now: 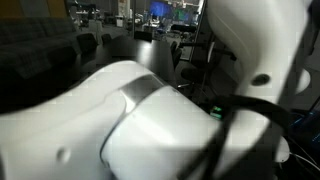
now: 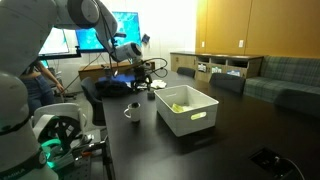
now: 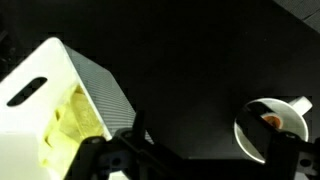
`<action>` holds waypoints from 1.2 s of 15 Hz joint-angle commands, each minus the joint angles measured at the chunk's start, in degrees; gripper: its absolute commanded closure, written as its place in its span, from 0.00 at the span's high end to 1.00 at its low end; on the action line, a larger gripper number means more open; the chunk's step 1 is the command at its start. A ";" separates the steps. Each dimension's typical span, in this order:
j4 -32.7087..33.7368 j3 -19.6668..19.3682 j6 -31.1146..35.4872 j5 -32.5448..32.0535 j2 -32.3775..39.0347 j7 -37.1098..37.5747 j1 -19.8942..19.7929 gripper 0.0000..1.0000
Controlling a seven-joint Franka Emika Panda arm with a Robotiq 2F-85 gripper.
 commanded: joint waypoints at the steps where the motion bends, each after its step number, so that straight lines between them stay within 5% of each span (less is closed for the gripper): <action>1: -10.67 0.12 1.69 2.15 -10.89 2.42 -6.12 1.00; 9: -24.16 -0.82 2.88 12.01 -25.04 -0.97 -23.59 1.00; 18: -51.66 -5.61 3.39 14.62 -47.27 -8.03 -34.24 1.00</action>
